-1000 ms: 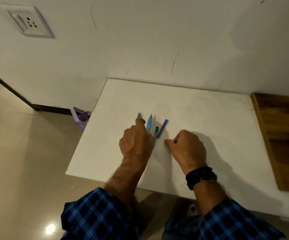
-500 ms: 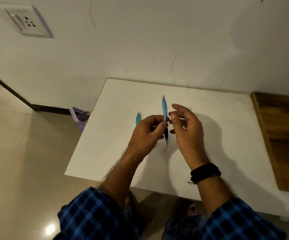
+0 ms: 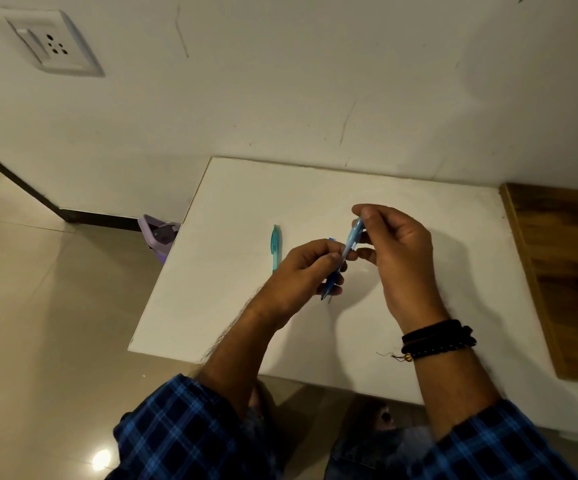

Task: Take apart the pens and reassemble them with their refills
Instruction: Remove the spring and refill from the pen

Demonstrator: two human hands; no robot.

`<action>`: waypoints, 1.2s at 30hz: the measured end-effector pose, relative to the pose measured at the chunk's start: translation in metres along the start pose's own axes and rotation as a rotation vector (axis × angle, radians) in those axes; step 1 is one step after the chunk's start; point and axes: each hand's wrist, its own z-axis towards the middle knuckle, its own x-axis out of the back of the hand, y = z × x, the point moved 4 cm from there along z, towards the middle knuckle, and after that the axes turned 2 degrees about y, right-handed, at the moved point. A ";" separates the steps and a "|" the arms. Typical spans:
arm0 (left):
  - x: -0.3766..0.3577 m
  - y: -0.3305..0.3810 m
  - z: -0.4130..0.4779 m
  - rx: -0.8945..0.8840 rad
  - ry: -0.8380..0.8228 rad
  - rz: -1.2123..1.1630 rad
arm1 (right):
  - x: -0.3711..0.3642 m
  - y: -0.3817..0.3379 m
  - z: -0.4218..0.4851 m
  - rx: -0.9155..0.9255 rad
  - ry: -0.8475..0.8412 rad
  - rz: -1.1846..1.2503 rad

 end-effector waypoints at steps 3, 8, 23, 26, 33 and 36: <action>0.001 -0.001 0.001 -0.002 0.028 0.035 | -0.001 0.002 -0.001 -0.058 -0.048 0.010; 0.006 -0.001 0.003 -0.104 0.173 0.201 | -0.005 0.008 -0.002 -0.071 -0.109 -0.083; 0.008 -0.001 0.003 -0.092 0.132 0.172 | 0.002 0.013 -0.002 -0.175 -0.043 -0.001; 0.009 -0.003 0.004 -0.079 0.124 0.157 | 0.005 0.011 -0.002 -0.196 -0.031 0.047; 0.007 -0.002 0.003 -0.073 0.111 0.140 | 0.003 0.010 -0.004 -0.191 -0.015 0.068; 0.008 -0.002 0.003 -0.071 0.109 0.150 | 0.002 0.010 -0.003 -0.198 -0.013 0.086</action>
